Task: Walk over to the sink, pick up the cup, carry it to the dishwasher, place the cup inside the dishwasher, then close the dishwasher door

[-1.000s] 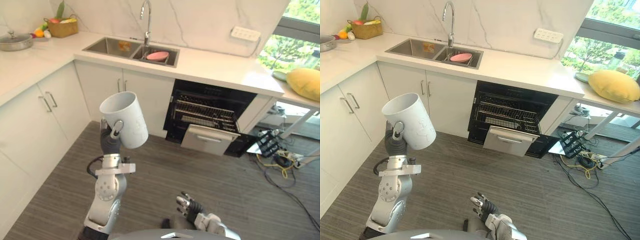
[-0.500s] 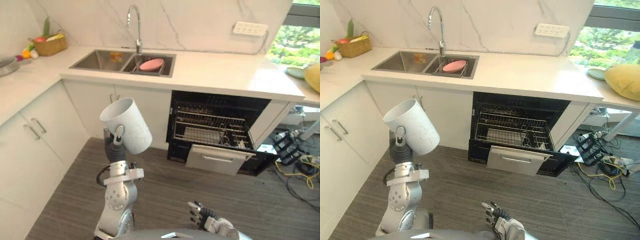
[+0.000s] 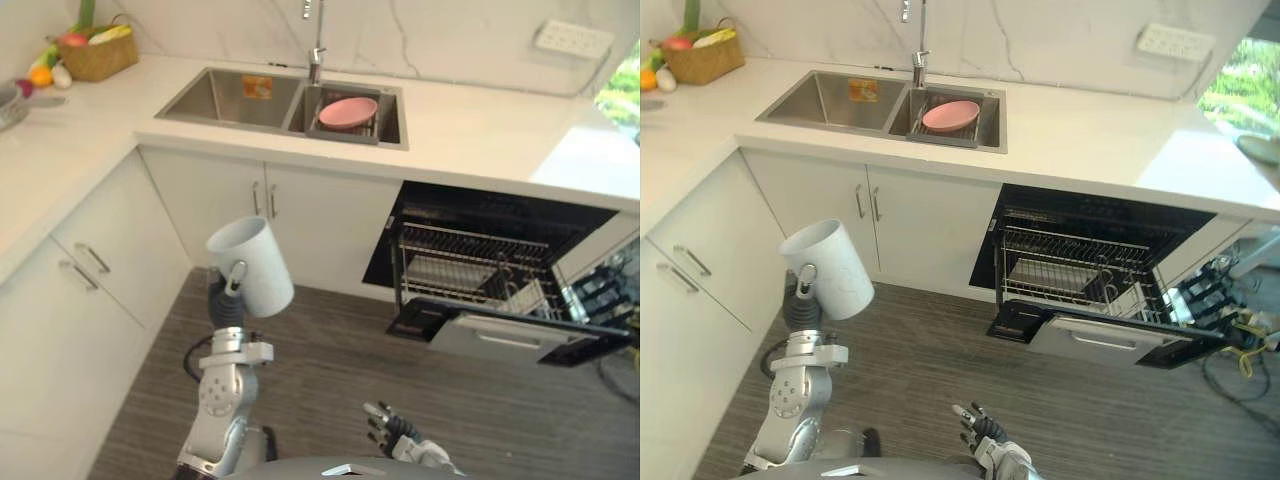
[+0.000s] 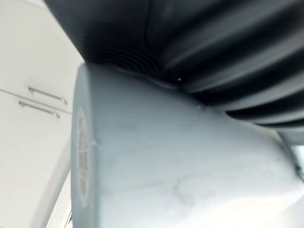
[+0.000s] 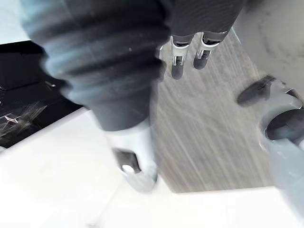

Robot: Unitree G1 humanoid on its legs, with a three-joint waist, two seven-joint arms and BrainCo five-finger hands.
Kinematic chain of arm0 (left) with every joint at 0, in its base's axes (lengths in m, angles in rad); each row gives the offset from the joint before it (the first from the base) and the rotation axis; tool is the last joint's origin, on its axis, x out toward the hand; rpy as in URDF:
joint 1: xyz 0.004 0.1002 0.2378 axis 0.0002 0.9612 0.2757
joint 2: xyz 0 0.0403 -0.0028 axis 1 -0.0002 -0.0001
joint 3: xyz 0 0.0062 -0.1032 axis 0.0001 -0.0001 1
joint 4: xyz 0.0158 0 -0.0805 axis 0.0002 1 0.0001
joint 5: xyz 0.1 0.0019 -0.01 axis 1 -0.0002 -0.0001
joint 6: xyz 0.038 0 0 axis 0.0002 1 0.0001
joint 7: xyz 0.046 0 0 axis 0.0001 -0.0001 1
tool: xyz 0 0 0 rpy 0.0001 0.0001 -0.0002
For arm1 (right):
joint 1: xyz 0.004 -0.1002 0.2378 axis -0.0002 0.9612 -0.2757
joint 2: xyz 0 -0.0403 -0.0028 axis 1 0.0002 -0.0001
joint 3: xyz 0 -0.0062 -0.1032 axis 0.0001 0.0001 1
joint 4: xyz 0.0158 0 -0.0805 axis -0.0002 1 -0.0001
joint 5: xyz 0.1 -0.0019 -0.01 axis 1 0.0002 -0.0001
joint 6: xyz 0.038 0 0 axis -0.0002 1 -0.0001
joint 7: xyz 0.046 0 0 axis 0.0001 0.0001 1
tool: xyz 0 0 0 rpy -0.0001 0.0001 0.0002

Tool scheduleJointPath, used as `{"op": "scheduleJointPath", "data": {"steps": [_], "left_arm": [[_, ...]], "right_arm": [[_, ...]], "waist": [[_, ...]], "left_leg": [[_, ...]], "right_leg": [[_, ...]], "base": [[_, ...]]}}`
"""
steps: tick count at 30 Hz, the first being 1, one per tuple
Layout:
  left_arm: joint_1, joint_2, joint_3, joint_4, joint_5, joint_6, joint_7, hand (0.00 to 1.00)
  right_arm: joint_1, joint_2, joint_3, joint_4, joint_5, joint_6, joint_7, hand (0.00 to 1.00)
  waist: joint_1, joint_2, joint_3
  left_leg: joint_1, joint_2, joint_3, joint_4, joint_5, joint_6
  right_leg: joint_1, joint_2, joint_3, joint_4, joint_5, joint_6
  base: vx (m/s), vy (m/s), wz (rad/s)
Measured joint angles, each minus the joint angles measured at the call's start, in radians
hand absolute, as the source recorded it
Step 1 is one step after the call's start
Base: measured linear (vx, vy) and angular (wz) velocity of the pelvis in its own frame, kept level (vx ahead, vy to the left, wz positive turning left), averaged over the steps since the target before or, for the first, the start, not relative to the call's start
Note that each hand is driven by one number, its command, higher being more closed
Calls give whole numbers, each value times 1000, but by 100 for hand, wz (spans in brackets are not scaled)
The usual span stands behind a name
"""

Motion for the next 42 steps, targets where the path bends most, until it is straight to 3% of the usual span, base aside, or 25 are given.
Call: {"op": "scheduleJointPath", "data": {"steps": [2, 3, 5, 7, 8, 9, 10, 13, 14, 15, 16, 17, 18, 19, 20, 22, 24, 26, 27, 28, 29, 32, 37, 40, 42], "left_arm": [[-4, 4, -7, -6, 14, 0, 1, 100], [-9, 14, -10, -2, 20, 2, 2, 100], [-43, 25, -24, 15, 19, 12, 1, 100], [-75, 25, -31, 26, 18, 25, -3, 100], [-103, 28, -31, 39, 16, 43, -22, 100], [-108, 28, -31, 46, 16, 51, -32, 100], [-106, 21, -36, 42, 16, 79, -47, 100], [-99, 2, -36, 29, 19, 91, -63, 100], [-98, 0, -36, 22, 19, 91, -63, 100], [-95, 0, -37, -5, 19, 91, -63, 100], [-87, -9, -46, -11, 20, 89, -64, 100], [-71, -17, -51, -12, 20, 86, -65, 100], [-50, -27, -50, -33, 21, 75, -65, 100], [-37, -33, -51, -47, 21, 56, -61, 100], [-14, -38, -51, -45, 21, 50, -60, 100], [6, -28, -52, -42, 21, 38, -62, 100], [7, -6, -47, -38, 20, 29, -77, 100], [13, 1, -43, -26, 20, 26, -80, 100], [20, 1, -36, -6, 20, 26, -76, 100], [21, 1, -36, 6, 21, 27, -70, 100], [29, -4, -37, 18, 20, 27, -56, 100], [23, 19, -21, 36, 19, 27, -49, 100], [-5, 52, -34, 39, 20, 27, -37, 100], [-41, 53, -59, 38, 20, 27, -35, 100], [-52, 53, -74, 40, 20, 39, -35, 100]], "right_arm": [[14, 6, -1, -10, 9, -25, -3, 0], [15, 14, -1, -7, 7, -32, -3, 0], [37, 34, -12, -5, 10, -45, -18, 0], [46, 43, -24, -6, 11, -54, -41, 0], [49, 43, -30, 2, 14, -53, -57, 0], [49, 43, -32, 14, 17, -54, -68, 0], [52, 21, -49, 31, 26, -54, -88, 0], [56, 1, -82, 29, 33, -55, -118, 0], [56, 1, -82, 26, 43, -57, -122, 0], [57, 5, -81, 15, 61, -59, -127, 0], [77, 6, -81, -26, 72, -63, -147, 0], [99, 3, -83, -49, 82, -67, -160, 0], [134, 1, -78, -100, 94, -84, -184, 0], [151, 12, -67, -134, 97, -87, -212, 0], [163, 12, -60, -154, 97, -88, -225, 0], [154, 9, -56, -168, 97, -95, -248, 0], [113, 8, -43, -139, 96, -99, -277, 0], [68, 3, -37, -83, 87, -107, -282, 0], [41, -1, -40, -40, 87, -121, -287, 0], [33, -2, -39, -27, 87, -130, -297, 0], [23, -8, -39, -9, 87, -156, -313, 0], [16, 20, -17, -10, 88, -193, -327, 0], [-12, 22, -21, -13, 90, -286, -393, 0], [-12, 29, -45, -34, 90, -320, -423, 0], [-13, 41, -73, -57, 87, -340, -451, 0]], "waist": [[-17, 1, -6], [-42, -6, -20], [-60, -26, -32], [-61, -26, -32], [-63, -36, -28], [-70, -31, -24], [-74, 1, -20], [-65, 43, -9], [-66, 44, -9], [-65, 49, -4], [-65, 55, 11], [-65, 70, 3], [-58, 80, -9], [-56, 70, 1], [-51, 66, 1], [-39, 68, -9], [-31, 54, -14], [-25, 49, -14], [-15, 42, -13], [-14, 43, -14], [-17, 59, -21], [-23, 34, -17], [-36, 39, -23], [-43, 50, -32], [-51, 47, -30]], "left_leg": [[71, 12, 20, -48, 0, 1], [100, 25, 21, -60, -3, -6], [134, 60, 23, -50, -10, -29], [139, 91, 23, -27, -26, -50], [142, 105, 22, 19, -51, -81], [146, 123, 14, 45, -76, -93], [163, 160, 23, 55, -85, -104], [230, 201, 93, 2, -94, -120], [231, 206, 104, 8, -103, -124], [230, 217, 113, 38, -140, -138], [235, 245, 122, 77, -174, -145], [239, 266, 128, 89, -183, -144], [205, 301, 123, 230, -202, -114], [87, 354, 82, 482, -153, -25], [23, 382, 60, 597, -105, 8], [-7, 357, 47, 560, -143, -10], [13, 241, 17, 278, -171, -29], [18, 142, -92, 61, -111, -55], [36, 86, -161, -48, -43, -72], [44, 68, -187, -90, -5, -83], [67, 54, -193, -139, 80, -92], [74, 48, -114, -55, 18, -63], [115, 34, -74, -48, -23, -32], [118, 31, -61, -48, -60, -34], [146, 29, -34, -62, -65, -31]], "right_leg": [[-69, -1, -51, 166, 30, 0], [-90, 7, -89, 201, 7, -14], [-101, 38, -143, 143, -47, -45], [-117, 55, -169, 39, -42, -58], [-111, 46, -175, -125, 103, -78], [-85, 61, -196, -136, 131, -69], [-56, 98, -201, -155, 137, -74], [-73, 137, -217, -115, 131, -78], [-80, 141, -216, -107, 119, -89], [-94, 144, -220, -78, 74, -123], [-84, 160, -235, -59, 24, -130], [-66, 173, -251, -65, 14, -134], [-68, 167, -272, -10, -45, -151], [-67, 170, -275, 23, -48, -161], [-50, 182, -268, 9, -50, -164], [-27, 186, -227, -34, -45, -171], [-13, 163, -154, -97, 1, -160], [5, 141, -79, -172, 41, -133], [22, 121, -20, -223, 64, -113], [29, 114, 7, -245, 72, -103], [41, 113, 56, -289, 84, -79], [79, 90, 72, -379, 137, -54], [91, 66, 85, -407, 161, -32], [66, 64, 83, -374, 138, -18], [-9, 67, 67, -200, 92, -26]], "base": [[174, 50, -53], [200, -17, -24], [232, -146, -7], [269, -245, -6], [204, -193, -4], [305, -295, -11], [185, -186, -22], [143, -191, -60], [28, -126, -63], [-31, -137, -42], [-50, -132, -35], [23, -87, -25], [95, 9, -18], [113, -40, -23], [134, -7, -31], [197, 14, -50], [254, 109, -84], [222, 177, -108], [189, 177, -102], [309, 277, -130], [212, 182, -90], [280, 236, -79], [132, 110, -54], [46, 45, -35], [-29, 30, -40]]}}
